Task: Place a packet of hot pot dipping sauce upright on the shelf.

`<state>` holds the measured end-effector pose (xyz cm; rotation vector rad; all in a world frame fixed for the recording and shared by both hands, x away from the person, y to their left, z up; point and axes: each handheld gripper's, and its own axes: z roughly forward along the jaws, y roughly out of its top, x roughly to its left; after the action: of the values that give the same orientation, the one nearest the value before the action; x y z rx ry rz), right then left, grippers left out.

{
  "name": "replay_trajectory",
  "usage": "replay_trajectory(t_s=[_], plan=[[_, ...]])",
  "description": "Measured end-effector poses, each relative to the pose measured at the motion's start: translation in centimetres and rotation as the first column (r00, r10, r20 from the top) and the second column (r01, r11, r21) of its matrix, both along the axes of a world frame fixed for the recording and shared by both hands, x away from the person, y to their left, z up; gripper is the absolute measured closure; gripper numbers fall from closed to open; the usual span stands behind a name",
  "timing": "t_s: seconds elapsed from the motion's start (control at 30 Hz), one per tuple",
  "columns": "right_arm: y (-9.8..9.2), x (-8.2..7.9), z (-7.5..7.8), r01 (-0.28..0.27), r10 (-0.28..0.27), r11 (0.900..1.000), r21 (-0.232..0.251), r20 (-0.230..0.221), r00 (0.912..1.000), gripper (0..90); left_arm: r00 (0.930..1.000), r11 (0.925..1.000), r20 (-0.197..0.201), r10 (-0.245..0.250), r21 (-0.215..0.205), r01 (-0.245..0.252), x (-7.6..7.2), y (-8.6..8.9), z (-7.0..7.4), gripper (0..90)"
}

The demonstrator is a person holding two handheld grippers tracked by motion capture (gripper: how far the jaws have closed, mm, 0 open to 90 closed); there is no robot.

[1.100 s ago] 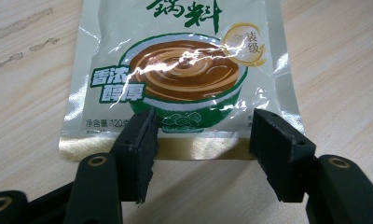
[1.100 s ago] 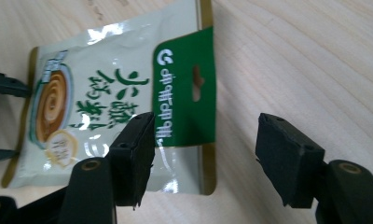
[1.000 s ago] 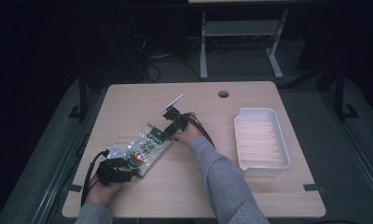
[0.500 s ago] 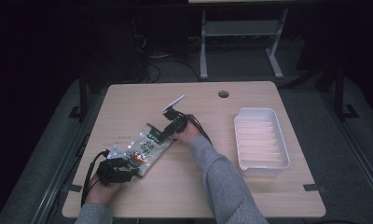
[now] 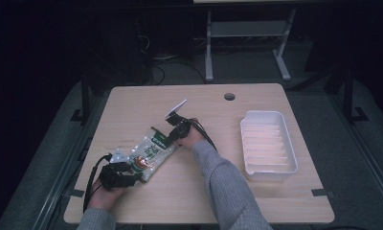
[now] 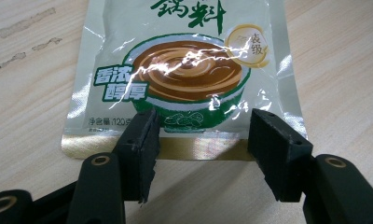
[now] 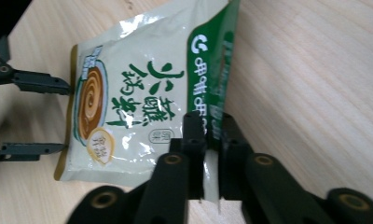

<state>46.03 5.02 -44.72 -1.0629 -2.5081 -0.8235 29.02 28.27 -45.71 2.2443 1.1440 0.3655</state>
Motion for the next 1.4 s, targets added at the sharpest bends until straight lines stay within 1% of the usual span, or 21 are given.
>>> replay_trajectory(t_s=[0.1, 0.13, 0.23, 0.3, 0.33, 0.4, 0.53, 0.57, 0.6, 0.63, 0.8, 0.83, 0.87, 0.9, 1.03, 1.07, 1.1, 1.13, 1.17, 1.27, 1.4], plan=[[0.1, -0.1, 0.2, -0.002, 0.002, 1.000, -0.017, 0.012, 0.9999, 88.5, 1.0000, 1.0000, -0.001, 0.002, 0.000, -0.002, 0.0, 0.0, 0.0, 42.7], [0.1, -0.1, 0.2, -0.002, 0.002, 1.000, -0.017, 0.012, 0.9999, 88.5, 1.0000, 1.0000, -0.001, 0.002, 0.000, -0.002, 0.0, 0.0, 0.0, 42.7], [0.3, -0.4, 0.8, -0.014, 0.015, 1.000, -0.026, 0.038, 0.9992, 89.2, 1.0000, 1.0000, -0.007, 0.006, -0.005, -0.006, 0.0, 0.1, 0.1, 42.7], [0.3, -0.6, 1.1, -0.022, 0.023, 1.000, -0.022, 0.053, 0.9983, 89.3, 0.9999, 1.0000, -0.011, 0.005, -0.005, -0.005, 0.1, 0.1, 0.1, 42.5], [0.3, -0.6, 1.1, -0.022, 0.023, 1.000, -0.022, 0.053, 0.9983, 89.3, 0.9999, 1.0000, -0.011, 0.005, -0.005, -0.005, 0.1, 0.1, 0.1, 42.2], [0.2, -0.8, 1.6, -0.032, 0.033, 0.999, -0.015, 0.067, 0.9972, 89.4, 0.9999, 0.9999, -0.015, 0.007, -0.016, -0.007, 0.1, 0.2, 0.1, 41.8], [0.1, -1.1, 2.3, -0.042, 0.042, 0.999, 0.001, 0.082, 0.9958, 89.4, 0.9998, 0.9997, -0.016, 0.009, -0.024, -0.010, 0.1, 0.4, 0.3, 40.7], [0.1, -1.2, 2.5, -0.044, 0.043, 0.999, 0.005, 0.084, 0.9955, 89.4, 0.9999, 0.9993, -0.010, 0.011, -0.035, -0.011, 0.1, 0.5, 0.4, 40.5], [0.1, -1.3, 2.7, -0.045, 0.044, 0.999, 0.010, 0.090, 0.9950, 89.4, 0.9999, 0.9993, -0.010, 0.011, -0.035, -0.011, 0.1, 0.5, 0.4, 40.3], [0.1, -1.4, 2.9, -0.050, 0.048, 0.999, 0.015, 0.093, 0.9945, 89.4, 0.9999, 0.9989, 0.000, 0.012, -0.044, -0.012, 0.0, 0.6, 0.5, 40.0], [-0.1, -2.0, 4.2, -0.067, 0.062, 0.997, 0.037, 0.116, 0.9913, 89.5, 0.9998, 0.9977, 0.009, 0.017, -0.066, -0.016, -0.1, 0.9, 0.8, 38.8], [-0.1, -2.1, 4.5, -0.071, 0.066, 0.997, 0.039, 0.123, 0.9902, 89.5, 0.9998, 0.9968, 0.013, 0.017, -0.079, -0.016, -0.1, 1.0, 0.8, 38.4], [-0.1, -2.1, 4.5, -0.071, 0.066, 0.997, 0.039, 0.123, 0.9902, 89.5, 0.9998, 0.9968, 0.013, 0.017, -0.079, -0.016, -0.1, 1.0, 0.8, 38.1], [-0.2, -2.3, 5.1, -0.084, 0.078, 0.996, 0.040, 0.134, 0.9879, 89.5, 0.9997, 0.9956, 0.018, 0.018, -0.092, -0.017, -0.1, 1.1, 0.9, 37.8], [-0.1, -2.7, 6.4, -0.100, 0.092, 0.994, 0.051, 0.154, 0.9839, 89.5, 0.9995, 0.9943, 0.028, 0.017, -0.105, -0.014, -0.2, 1.2, 1.1, 36.7], [-0.1, -2.7, 6.4, -0.100, 0.092, 0.994, 0.051, 0.154, 0.9839, 89.5, 0.9995, 0.9939, 0.029, 0.015, -0.109, -0.012, -0.2, 1.2, 1.1, 36.7], [0.0, -3.0, 7.1, -0.113, 0.102, 0.992, 0.059, 0.167, 0.9807, 89.6, 0.9994, 0.9922, 0.031, 0.017, -0.124, -0.013, -0.2, 1.3, 1.2, 36.1], [0.0, -3.0, 7.1, -0.113, 0.102, 0.992, 0.059, 0.167, 0.9807, 89.6, 0.9994, 0.9922, 0.031, 0.017, -0.124, -0.013, -0.2, 1.3, 1.2, 35.8], [0.0, -3.3, 7.6, -0.127, 0.115, 0.990, 0.061, 0.178, 0.9773, 89.6, 0.9993, 0.9907, 0.036, 0.013, -0.136, -0.008, -0.2, 1.4, 1.3, 35.5], [0.1, -3.7, 8.2, -0.140, 0.126, 0.988, 0.066, 0.184, 0.9748, 89.6, 0.9988, 0.9874, 0.047, 0.012, -0.158, -0.005, -0.3, 1.4, 1.6, 34.5], [0.1, -4.0, 8.9, -0.156, 0.139, 0.985, 0.073, 0.193, 0.9713, 89.6, 0.9986, 0.9848, 0.051, 0.010, -0.174, -0.001, -0.4, 1.5, 1.7, 32.9]])
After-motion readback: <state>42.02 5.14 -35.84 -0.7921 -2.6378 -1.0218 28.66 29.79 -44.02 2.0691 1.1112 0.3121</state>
